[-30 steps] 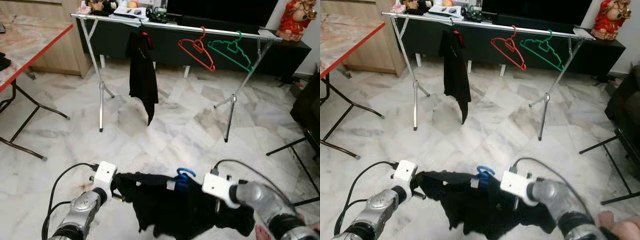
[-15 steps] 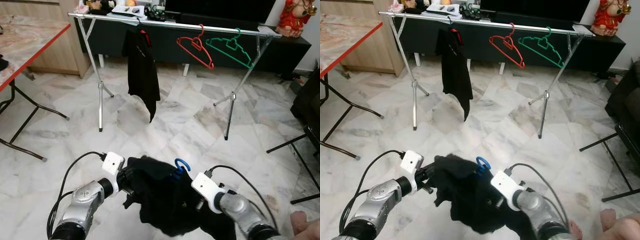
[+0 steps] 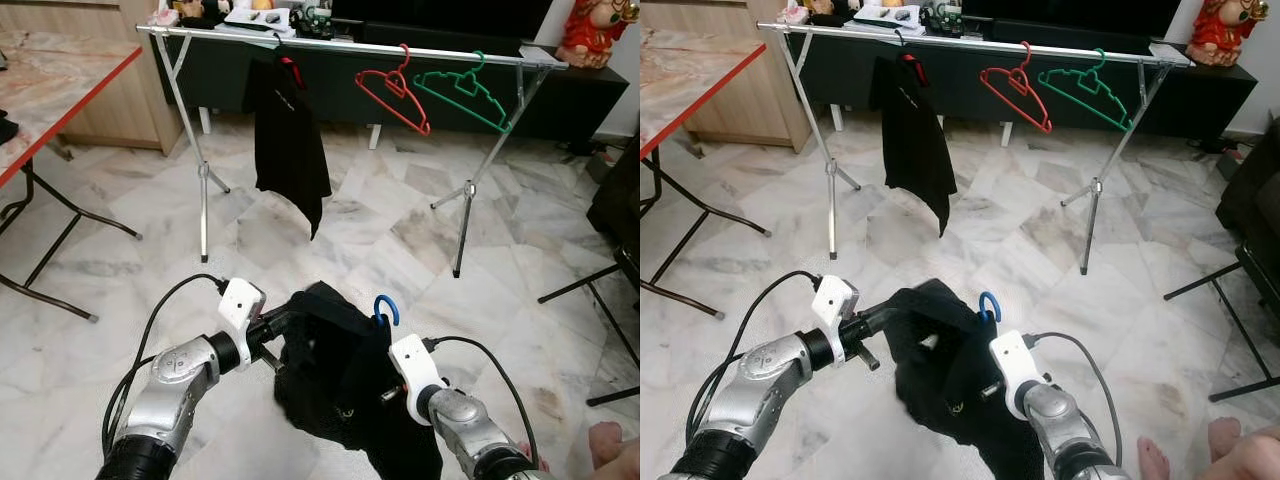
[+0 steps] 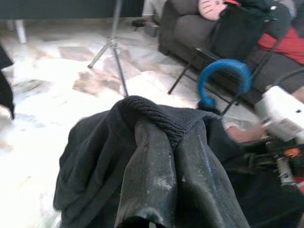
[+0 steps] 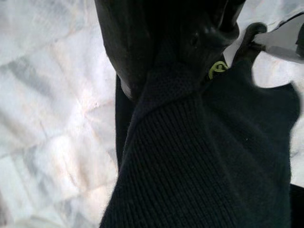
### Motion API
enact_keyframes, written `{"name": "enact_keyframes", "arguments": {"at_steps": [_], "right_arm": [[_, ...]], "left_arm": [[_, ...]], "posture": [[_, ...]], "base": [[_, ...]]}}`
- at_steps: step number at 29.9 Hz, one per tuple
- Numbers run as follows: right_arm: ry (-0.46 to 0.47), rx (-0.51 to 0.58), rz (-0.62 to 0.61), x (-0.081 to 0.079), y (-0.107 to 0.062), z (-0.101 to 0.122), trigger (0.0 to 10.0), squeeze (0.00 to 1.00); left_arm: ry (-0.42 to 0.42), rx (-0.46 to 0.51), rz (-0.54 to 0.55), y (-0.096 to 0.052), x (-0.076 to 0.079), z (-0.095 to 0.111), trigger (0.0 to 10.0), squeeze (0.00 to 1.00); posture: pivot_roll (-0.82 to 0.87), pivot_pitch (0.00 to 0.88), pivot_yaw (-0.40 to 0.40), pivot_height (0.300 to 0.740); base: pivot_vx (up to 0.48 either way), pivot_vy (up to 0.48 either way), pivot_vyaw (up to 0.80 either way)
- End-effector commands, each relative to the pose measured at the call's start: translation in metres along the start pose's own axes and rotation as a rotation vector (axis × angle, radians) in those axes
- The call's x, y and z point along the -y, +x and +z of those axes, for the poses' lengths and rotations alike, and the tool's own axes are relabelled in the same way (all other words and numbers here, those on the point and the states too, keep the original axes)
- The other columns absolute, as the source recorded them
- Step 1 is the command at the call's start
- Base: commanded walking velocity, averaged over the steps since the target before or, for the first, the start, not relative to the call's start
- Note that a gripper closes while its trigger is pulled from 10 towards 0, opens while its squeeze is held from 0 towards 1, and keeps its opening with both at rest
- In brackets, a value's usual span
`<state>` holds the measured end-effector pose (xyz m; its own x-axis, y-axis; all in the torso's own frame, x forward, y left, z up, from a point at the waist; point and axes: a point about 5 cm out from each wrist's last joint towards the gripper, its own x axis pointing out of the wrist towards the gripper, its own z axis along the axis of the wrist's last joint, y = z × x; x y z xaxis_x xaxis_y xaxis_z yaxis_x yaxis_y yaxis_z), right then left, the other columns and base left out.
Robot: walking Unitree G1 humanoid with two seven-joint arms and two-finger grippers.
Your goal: Hang hanger
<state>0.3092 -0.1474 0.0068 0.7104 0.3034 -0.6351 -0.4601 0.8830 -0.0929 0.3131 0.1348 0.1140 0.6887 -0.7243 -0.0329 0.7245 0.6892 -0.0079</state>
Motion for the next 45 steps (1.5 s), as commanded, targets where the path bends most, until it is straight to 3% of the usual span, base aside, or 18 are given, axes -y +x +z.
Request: {"name": "enact_keyframes", "arguments": {"at_steps": [1, 6, 10, 13, 14, 15, 17, 18, 23, 24, 37, 45], "right_arm": [[0.04, -0.048, 0.004, -0.003, 0.0, -0.01, 0.0, 0.0], [0.053, -0.074, 0.04, -0.008, 0.001, -0.013, 0.0, 0.0], [0.029, -0.112, 0.155, -0.021, 0.002, -0.017, 0.0, 0.0], [0.058, -0.027, 0.088, -0.014, 0.003, -0.003, 0.0, 0.0], [0.083, 0.007, 0.07, -0.012, 0.003, 0.002, 0.0, 0.0], [0.1, 0.017, 0.064, -0.011, 0.003, 0.004, 0.0, 0.0], [0.111, 0.054, 0.036, -0.008, 0.004, 0.01, 0.0, 0.0], [0.115, 0.067, 0.024, -0.007, 0.003, 0.012, 0.0, 0.0], [0.132, 0.132, 0.009, -0.006, 0.004, 0.023, 0.0, 0.0], [0.132, 0.133, 0.009, -0.006, 0.004, 0.023, 0.0, 0.0], [0.122, 0.162, 0.002, -0.005, 0.004, 0.029, 0.0, 0.0], [0.05, 0.201, 0.006, 0.008, -0.001, 0.035, 0.0, 0.0]], "left_arm": [[-0.006, 0.026, -0.037, 0.001, 0.007, 0.008, 0.0, 0.0], [-0.015, 0.036, -0.051, 0.002, 0.011, 0.012, 0.0, 0.0], [-0.001, 0.039, -0.044, 0.003, 0.01, 0.016, 0.0, 0.0], [-0.001, 0.025, -0.043, 0.001, 0.011, 0.016, 0.1, 0.0], [-0.003, 0.021, -0.042, 0.0, 0.012, 0.016, 2.3, 0.0], [-0.004, 0.021, -0.041, 0.0, 0.012, 0.016, 2.3, 0.0], [-0.004, 0.015, -0.037, -0.001, 0.011, 0.016, 8.4, 0.0], [-0.001, 0.012, -0.036, -0.002, 0.011, 0.016, 10.0, 0.0], [-0.014, -0.01, -0.07, -0.003, 0.013, 0.016, 10.0, 0.0], [-0.016, -0.011, -0.072, -0.003, 0.014, 0.016, 10.0, 1.0], [-0.028, -0.005, -0.092, -0.004, 0.017, 0.02, 10.0, 1.0], [-0.029, -0.022, -0.07, -0.01, 0.012, 0.016, 10.0, 1.0]], "posture": [[-0.01, 0.136, -0.05, 0.74], [-0.01, 0.136, -0.05, 0.74], [0.0, 0.133, -0.047, 0.74], [-0.01, 0.131, -0.047, 0.74], [-0.01, 0.129, -0.046, 0.74], [-0.01, 0.129, -0.046, 0.74], [-0.01, 0.127, -0.047, 0.74], [-0.01, 0.125, -0.047, 0.74], [0.0, 0.115, -0.047, 0.74], [0.0, 0.112, -0.048, 0.74], [0.0, 0.105, -0.053, 0.74], [-0.01, 0.119, -0.053, 0.74]], "base": [[0.0, 0.0, 0.0], [0.0, 0.0, 0.0], [0.0, 0.0, 0.0], [0.0, 0.0, 0.0], [0.0, 0.0, 0.0], [0.0, 0.0, 0.0], [0.0, 0.0, 0.0], [0.0, 0.0, 0.0], [0.0, 0.0, 0.0], [0.0, 0.0, 0.0], [0.0, 0.0, 0.0], [0.0, 0.0, 0.0]]}}
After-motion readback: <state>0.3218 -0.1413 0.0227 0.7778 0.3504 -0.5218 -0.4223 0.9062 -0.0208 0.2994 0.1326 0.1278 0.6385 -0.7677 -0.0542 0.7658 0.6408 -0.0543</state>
